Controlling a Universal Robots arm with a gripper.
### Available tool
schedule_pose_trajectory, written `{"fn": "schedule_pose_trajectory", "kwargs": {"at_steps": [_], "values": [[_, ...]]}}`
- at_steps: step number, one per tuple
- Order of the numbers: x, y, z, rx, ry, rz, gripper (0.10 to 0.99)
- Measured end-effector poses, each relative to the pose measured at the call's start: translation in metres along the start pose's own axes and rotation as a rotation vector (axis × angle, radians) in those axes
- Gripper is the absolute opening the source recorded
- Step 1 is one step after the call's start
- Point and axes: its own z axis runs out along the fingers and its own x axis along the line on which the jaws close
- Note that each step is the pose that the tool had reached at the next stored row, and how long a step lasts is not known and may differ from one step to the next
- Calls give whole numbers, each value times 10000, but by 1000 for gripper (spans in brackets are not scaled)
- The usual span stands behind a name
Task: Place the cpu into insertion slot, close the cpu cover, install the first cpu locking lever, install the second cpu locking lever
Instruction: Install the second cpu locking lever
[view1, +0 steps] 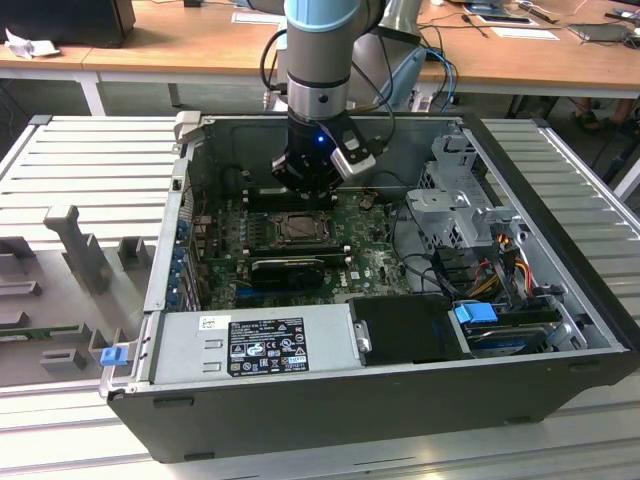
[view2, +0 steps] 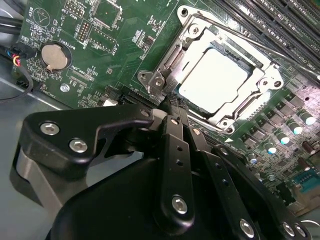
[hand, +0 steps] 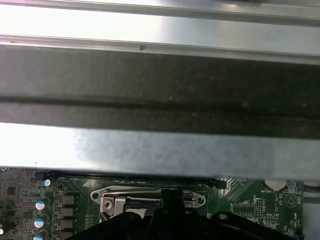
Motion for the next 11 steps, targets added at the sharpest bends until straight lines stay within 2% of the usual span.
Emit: {"fn": "schedule_pose_trajectory", "kwargs": {"at_steps": [11], "values": [[1,-20,-8,2,1,1,106]]}}
